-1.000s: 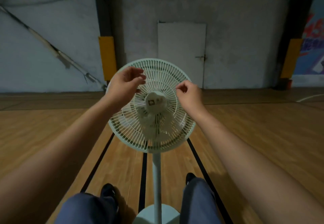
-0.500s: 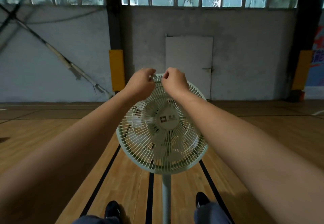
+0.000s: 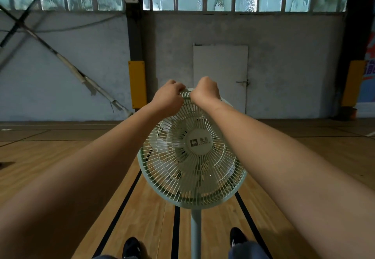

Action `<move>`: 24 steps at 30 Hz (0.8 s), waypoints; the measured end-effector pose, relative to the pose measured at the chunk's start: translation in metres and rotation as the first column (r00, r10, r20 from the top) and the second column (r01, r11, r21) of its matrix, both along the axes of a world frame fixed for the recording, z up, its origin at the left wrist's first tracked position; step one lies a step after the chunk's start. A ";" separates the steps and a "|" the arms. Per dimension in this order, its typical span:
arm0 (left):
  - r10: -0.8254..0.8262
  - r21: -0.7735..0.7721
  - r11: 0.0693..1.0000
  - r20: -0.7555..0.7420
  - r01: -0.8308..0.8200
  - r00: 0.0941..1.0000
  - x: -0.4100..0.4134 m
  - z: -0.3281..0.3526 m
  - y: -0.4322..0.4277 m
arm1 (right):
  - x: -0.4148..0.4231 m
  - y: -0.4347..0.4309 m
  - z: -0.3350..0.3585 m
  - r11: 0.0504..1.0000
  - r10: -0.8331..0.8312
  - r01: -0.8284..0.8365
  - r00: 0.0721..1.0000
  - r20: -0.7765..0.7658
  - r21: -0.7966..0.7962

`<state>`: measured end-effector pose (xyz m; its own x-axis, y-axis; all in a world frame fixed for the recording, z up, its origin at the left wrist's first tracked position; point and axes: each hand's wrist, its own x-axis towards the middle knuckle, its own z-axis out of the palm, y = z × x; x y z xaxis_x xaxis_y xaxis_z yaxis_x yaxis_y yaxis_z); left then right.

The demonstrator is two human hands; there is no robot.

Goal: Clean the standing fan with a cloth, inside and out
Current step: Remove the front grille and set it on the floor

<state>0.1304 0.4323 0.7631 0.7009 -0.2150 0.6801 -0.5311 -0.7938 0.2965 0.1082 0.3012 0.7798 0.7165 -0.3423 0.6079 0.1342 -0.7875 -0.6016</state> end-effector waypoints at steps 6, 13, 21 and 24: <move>-0.013 0.020 1.000 0.010 0.013 1.000 -0.002 0.001 -0.002 | 0.007 0.001 0.000 1.000 0.014 -0.014 1.000 -0.016 0.002; 0.010 0.050 0.999 0.000 -0.010 1.000 -0.006 0.014 -0.004 | 0.011 -0.002 -0.011 1.000 0.017 -0.018 0.999 0.046 0.016; -0.048 -0.045 0.998 -0.054 0.045 0.997 -0.010 0.018 -0.004 | 0.001 -0.011 -0.012 0.997 0.021 -0.031 0.991 0.129 0.077; -0.060 -0.071 0.996 -0.048 0.057 0.997 -0.012 0.012 0.002 | -0.008 -0.015 -0.010 0.994 0.064 -0.076 0.987 0.145 0.078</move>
